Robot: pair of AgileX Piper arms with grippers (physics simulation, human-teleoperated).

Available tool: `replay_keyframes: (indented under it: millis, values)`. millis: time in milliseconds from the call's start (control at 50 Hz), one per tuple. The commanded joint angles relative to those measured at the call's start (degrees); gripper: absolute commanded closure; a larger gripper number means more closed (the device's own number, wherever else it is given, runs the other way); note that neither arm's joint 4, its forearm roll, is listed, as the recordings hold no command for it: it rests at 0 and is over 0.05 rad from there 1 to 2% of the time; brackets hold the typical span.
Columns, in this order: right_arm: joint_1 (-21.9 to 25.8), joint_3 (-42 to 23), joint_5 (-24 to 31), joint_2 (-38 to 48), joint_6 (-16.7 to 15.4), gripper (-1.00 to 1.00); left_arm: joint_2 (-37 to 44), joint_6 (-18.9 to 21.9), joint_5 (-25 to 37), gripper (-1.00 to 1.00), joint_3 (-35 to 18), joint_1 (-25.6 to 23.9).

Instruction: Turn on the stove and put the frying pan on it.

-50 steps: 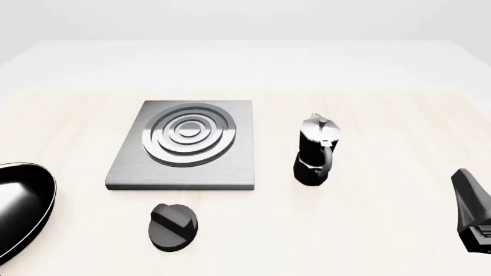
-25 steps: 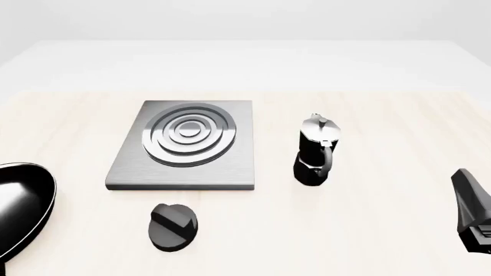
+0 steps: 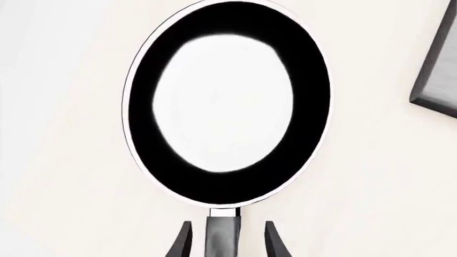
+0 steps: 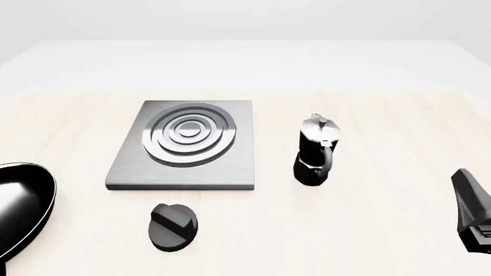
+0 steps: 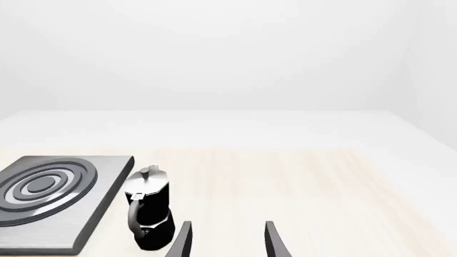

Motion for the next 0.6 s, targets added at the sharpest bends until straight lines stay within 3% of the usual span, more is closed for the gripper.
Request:
replay_keyframes:
  millis: [20,240,600]
  values:
    - [0.0,0.0,0.0,0.0,0.0,-1.00,5.5,1.0,-5.6,-1.00,1.3,2.0]
    - [0.0,0.0,0.0,0.0,0.0,-1.00,8.0,2.6,-8.8,-1.00,3.8,1.0]
    - [0.0,0.0,0.0,-0.1,0.0,-1.00,18.9,4.9,-19.2,-1.00,6.6,2.0]
